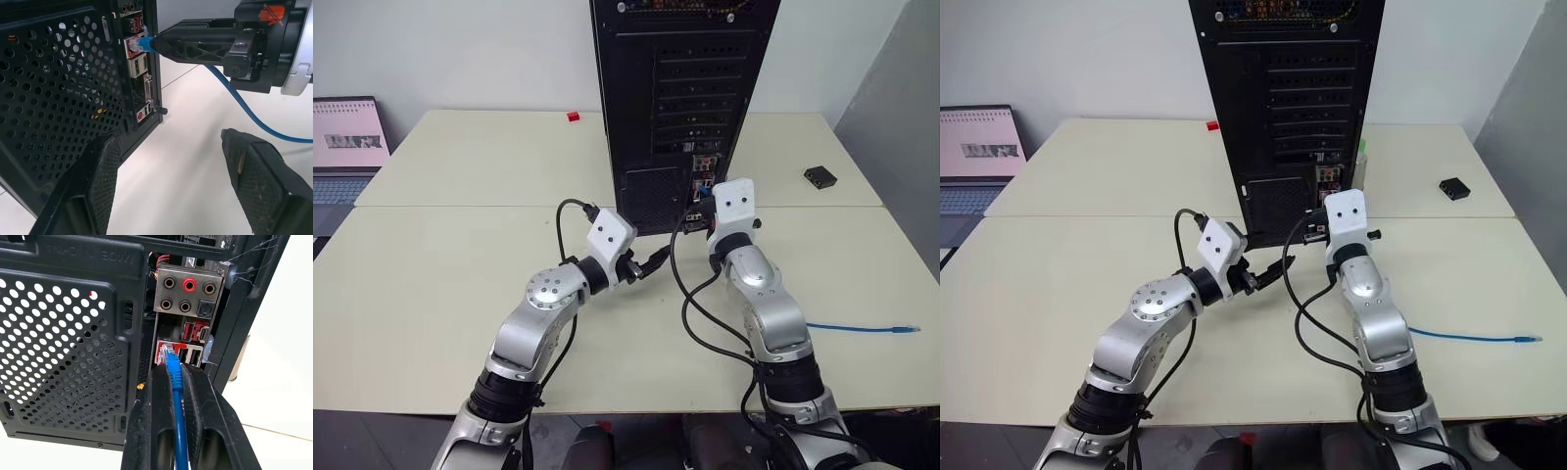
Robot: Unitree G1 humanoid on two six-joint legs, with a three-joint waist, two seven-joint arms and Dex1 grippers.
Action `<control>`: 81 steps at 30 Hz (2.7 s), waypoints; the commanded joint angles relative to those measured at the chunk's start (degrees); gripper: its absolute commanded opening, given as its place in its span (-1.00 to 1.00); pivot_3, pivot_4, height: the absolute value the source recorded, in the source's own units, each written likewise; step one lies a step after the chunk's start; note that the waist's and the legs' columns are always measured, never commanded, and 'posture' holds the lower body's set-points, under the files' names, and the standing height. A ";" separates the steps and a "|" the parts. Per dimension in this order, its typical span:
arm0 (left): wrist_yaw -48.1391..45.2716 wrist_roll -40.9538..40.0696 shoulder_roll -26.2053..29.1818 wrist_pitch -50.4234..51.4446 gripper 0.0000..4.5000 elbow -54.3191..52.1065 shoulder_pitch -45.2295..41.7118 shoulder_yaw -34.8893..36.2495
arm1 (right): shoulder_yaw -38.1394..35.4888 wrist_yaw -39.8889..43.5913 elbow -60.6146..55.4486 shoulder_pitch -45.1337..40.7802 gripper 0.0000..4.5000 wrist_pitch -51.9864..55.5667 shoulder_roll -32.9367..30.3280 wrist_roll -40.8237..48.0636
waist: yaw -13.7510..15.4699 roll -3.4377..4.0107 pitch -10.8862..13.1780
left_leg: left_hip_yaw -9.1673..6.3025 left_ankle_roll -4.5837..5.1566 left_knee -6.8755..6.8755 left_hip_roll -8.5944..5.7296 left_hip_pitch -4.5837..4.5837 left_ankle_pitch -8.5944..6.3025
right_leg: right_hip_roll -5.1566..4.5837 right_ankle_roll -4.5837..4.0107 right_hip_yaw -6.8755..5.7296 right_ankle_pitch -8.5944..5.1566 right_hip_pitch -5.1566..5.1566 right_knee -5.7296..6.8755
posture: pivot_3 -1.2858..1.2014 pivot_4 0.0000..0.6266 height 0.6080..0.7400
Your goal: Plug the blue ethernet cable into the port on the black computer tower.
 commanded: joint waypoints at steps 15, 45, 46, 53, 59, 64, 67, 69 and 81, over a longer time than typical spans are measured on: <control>-0.17 0.84 -0.74 -1.51 0.51 -1.33 -0.15 0.66 | -3.62 -2.27 0.72 -2.60 -1.00 3.84 5.78 1.20 | -0.25 0.00 0.00 | 0.00 0.00 -0.01 0.01 0.01 0.00 | 0.00 0.00 0.01 0.00 0.00 0.00 | 0.03 -0.52 1.00; 1.34 1.59 -1.22 -0.74 0.51 -0.27 -0.11 2.46 | -5.06 -3.22 5.83 -6.09 -1.00 1.90 8.93 2.21 | -0.50 0.00 0.00 | 0.07 0.01 -0.03 0.01 0.06 0.01 | 0.02 0.00 0.10 0.00 0.00 -0.02 | 0.03 -0.52 1.00; 1.29 1.63 -1.18 -0.82 0.51 0.00 -0.25 2.53 | -4.76 -2.90 5.49 -5.65 -1.00 1.84 8.65 2.13 | -0.52 0.01 0.00 | 0.07 0.01 -0.03 0.01 0.06 0.01 | 0.02 0.00 0.10 0.00 0.00 -0.02 | 0.03 -0.52 1.00; 0.85 2.40 -0.28 -2.32 0.52 3.87 -2.83 4.00 | -3.73 0.15 -0.67 -0.41 -0.31 3.97 5.11 2.04 | -0.26 0.01 0.01 | 0.03 0.00 -0.10 0.01 -0.06 0.00 | 0.01 0.00 0.04 0.00 -0.08 -0.06 | 0.03 -0.52 1.00; -2.51 1.84 2.86 -2.85 0.52 6.57 -4.58 5.72 | -3.71 3.47 -10.77 5.25 0.30 8.39 0.97 3.08 | 0.06 0.01 0.01 | 0.07 -0.02 -0.13 -0.03 -0.30 0.00 | -0.08 0.01 0.06 -0.01 -0.32 -0.10 | 0.03 -0.52 1.00; -6.23 2.00 6.42 -1.96 0.52 7.68 -6.05 5.88 | -5.13 8.55 -19.35 7.93 0.70 12.38 -4.32 5.32 | 0.02 0.01 0.02 | 0.04 -0.01 -0.11 -0.03 -0.24 0.00 | -0.03 0.01 0.03 -0.01 -0.29 -0.04 | 0.03 -0.52 1.00; -9.21 1.92 10.15 -2.64 0.52 8.74 -8.02 7.07 | -10.02 20.49 -26.99 9.74 0.98 16.46 -13.45 14.33 | 0.03 0.01 0.06 | 0.04 -0.01 -0.10 -0.03 -0.23 0.00 | 0.00 0.02 0.02 -0.01 -0.26 -0.05 | 0.03 -0.52 1.00; -10.10 0.69 11.11 -2.76 0.52 9.56 -9.07 8.75 | -12.48 25.36 -29.19 10.19 0.98 18.07 -18.19 18.55 | 0.03 0.00 0.07 | 0.04 0.00 -0.10 -0.06 -0.25 0.00 | -0.02 0.02 0.02 -0.02 -0.25 -0.10 | 0.03 -0.52 1.00; -17.85 -2.47 16.57 -1.68 0.52 9.01 -9.46 10.93 | -21.01 32.26 -24.03 8.71 0.98 16.50 -30.35 25.36 | 0.12 -0.04 0.10 | 0.05 0.02 -0.10 -0.04 -0.18 -0.01 | 0.01 0.03 0.01 -0.02 -0.17 -0.10 | 0.03 -0.52 1.00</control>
